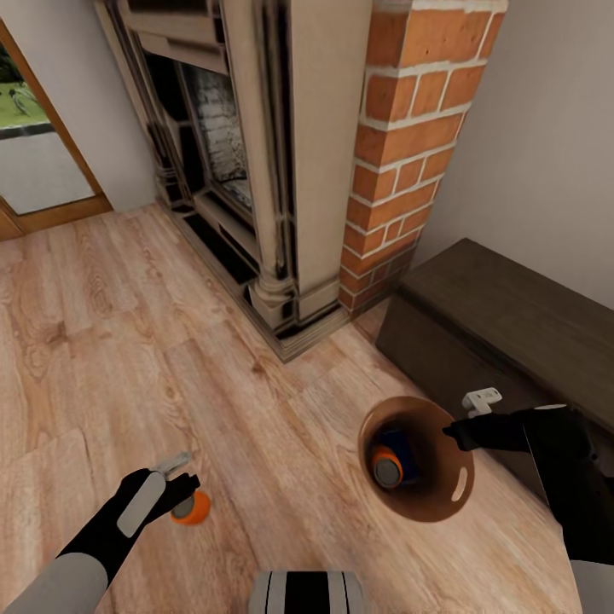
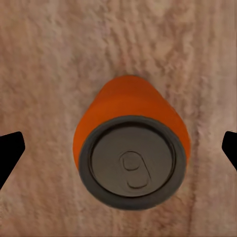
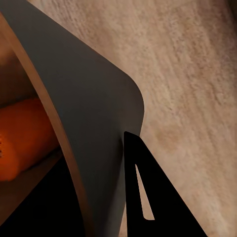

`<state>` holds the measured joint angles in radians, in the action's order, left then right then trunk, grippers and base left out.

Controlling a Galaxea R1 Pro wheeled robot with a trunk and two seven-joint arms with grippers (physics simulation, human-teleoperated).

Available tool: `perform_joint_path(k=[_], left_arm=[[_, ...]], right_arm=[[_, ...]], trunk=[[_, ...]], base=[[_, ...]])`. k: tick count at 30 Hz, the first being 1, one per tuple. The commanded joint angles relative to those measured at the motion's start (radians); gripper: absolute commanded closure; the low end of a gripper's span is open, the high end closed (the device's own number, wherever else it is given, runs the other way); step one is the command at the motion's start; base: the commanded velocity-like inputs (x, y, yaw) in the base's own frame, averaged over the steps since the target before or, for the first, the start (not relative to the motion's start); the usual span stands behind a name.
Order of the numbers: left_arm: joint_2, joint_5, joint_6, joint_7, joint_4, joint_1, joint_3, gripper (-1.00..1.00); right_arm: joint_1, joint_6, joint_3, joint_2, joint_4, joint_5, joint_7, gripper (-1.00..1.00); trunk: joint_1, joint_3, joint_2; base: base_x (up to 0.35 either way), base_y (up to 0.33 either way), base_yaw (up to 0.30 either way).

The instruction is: Put the three can of soda from the living room inside the tash can in the kitchen.

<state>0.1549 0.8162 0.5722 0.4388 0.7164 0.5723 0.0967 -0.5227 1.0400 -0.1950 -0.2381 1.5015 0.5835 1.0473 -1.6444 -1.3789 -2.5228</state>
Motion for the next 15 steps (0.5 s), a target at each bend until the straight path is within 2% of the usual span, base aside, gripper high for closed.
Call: perform_joint_path(k=[1, 6, 9, 15], left_arm=[[0.0, 0.0, 0.0, 0.0, 0.0, 0.0, 0.0, -1.0], [-0.002, 0.002, 0.0, -0.003, 0.0, 0.0, 0.0, -1.0], [-0.002, 0.002, 0.0, -0.028, 0.0, 0.0, 0.001, -1.0], [-0.002, 0.003, 0.001, -0.04, 0.0, 0.001, 0.0, -1.0]], right_arm=[[0.0, 0.007, 0.0, 0.0, 0.0, -0.014, 0.002, 1.0], [0.0, 0.007, 0.0, 0.0, 0.0, -0.013, 0.002, 1.0], [0.0, 0.007, 0.0, 0.0, 0.0, -0.013, 0.002, 1.0], [0.0, 0.007, 0.0, 0.0, 0.0, -0.013, 0.002, 1.0]], trunk=[[0.0, -0.004, 0.0], [-0.003, -0.023, -0.002], [-0.003, -0.023, -0.002], [-0.003, -0.023, -0.002]], base=[[0.0, 0.0, 0.0], [0.0, 0.0, 0.0], [0.0, 0.0, 0.0], [0.0, 0.0, 0.0]])
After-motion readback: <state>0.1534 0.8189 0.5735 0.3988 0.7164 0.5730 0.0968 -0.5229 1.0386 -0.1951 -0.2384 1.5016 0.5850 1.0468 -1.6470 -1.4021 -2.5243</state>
